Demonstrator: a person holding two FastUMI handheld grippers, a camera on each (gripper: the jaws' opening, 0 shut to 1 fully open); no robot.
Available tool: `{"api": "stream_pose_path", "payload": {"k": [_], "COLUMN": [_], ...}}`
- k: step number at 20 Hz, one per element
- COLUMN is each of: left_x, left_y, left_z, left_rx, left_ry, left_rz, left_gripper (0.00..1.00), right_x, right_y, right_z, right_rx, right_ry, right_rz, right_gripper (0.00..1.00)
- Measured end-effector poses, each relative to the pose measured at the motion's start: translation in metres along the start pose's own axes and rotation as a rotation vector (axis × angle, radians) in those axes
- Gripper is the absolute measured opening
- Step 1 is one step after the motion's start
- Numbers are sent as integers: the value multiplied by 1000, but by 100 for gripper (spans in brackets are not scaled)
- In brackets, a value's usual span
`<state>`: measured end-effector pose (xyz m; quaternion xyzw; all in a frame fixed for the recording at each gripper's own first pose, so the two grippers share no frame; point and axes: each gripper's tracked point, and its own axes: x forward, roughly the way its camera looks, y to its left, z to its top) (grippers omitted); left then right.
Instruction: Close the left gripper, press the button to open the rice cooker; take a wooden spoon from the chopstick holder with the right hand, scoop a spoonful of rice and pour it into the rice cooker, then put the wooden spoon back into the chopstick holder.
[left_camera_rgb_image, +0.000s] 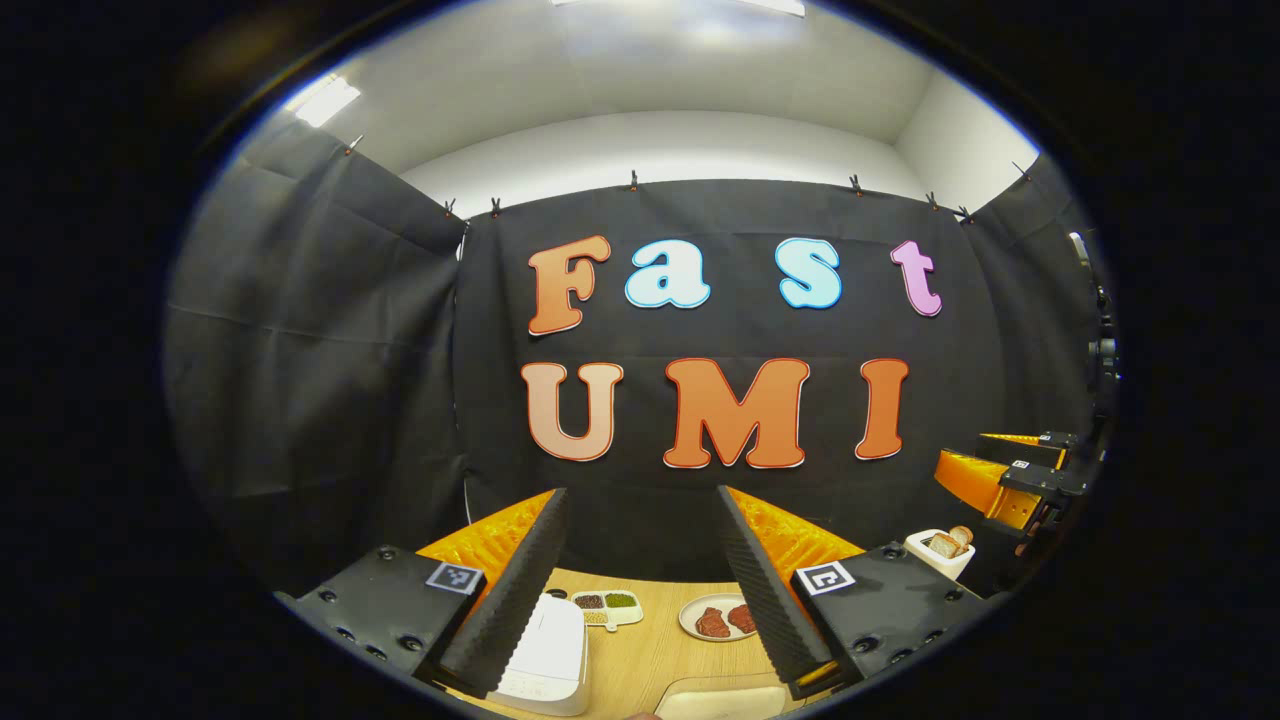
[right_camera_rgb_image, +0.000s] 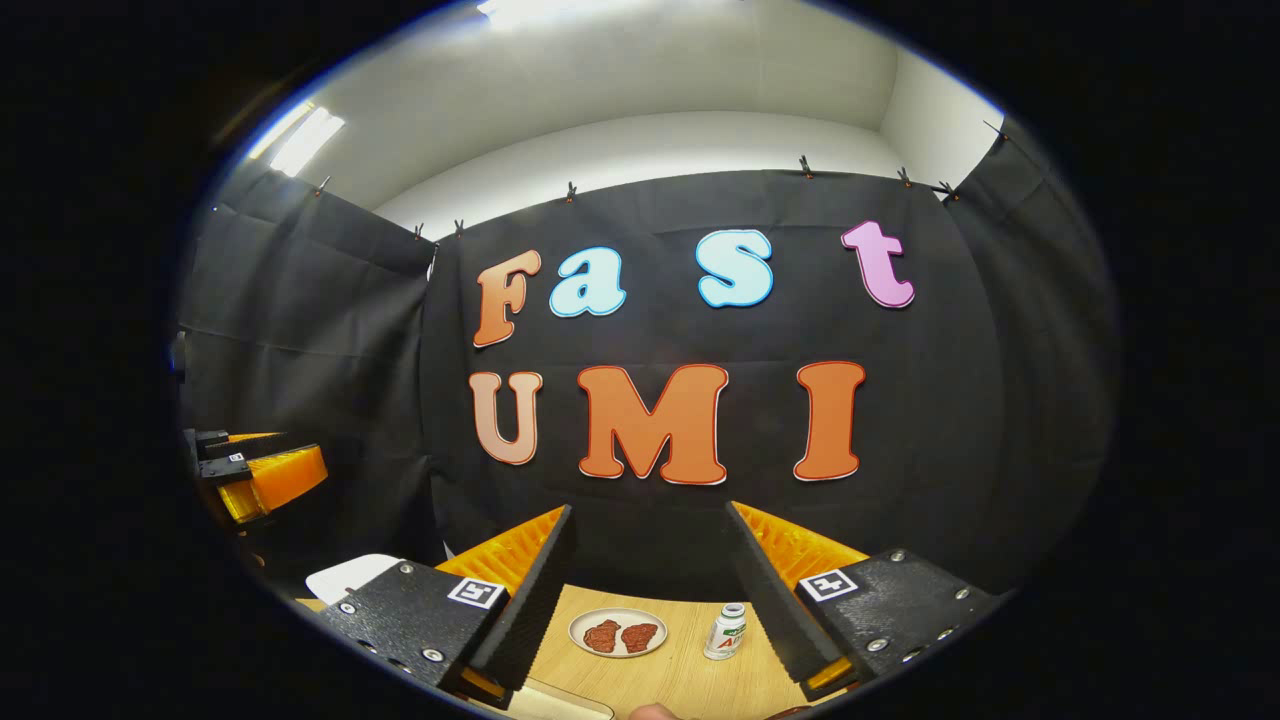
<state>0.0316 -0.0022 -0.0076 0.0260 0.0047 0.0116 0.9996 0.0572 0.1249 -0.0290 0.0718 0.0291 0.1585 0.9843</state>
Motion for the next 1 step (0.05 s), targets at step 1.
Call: {"api": "stream_pose_path", "payload": {"k": [1], "left_x": [0], "left_y": [-2], "left_z": [-1], "left_rx": [0], "left_ry": [2], "left_rz": [-3], "left_gripper": [98], "right_x": [0], "right_y": [0], "right_z": [-1], "right_rx": [1], "right_ry": [3], "right_rz": [-3], "right_gripper": [92]}}
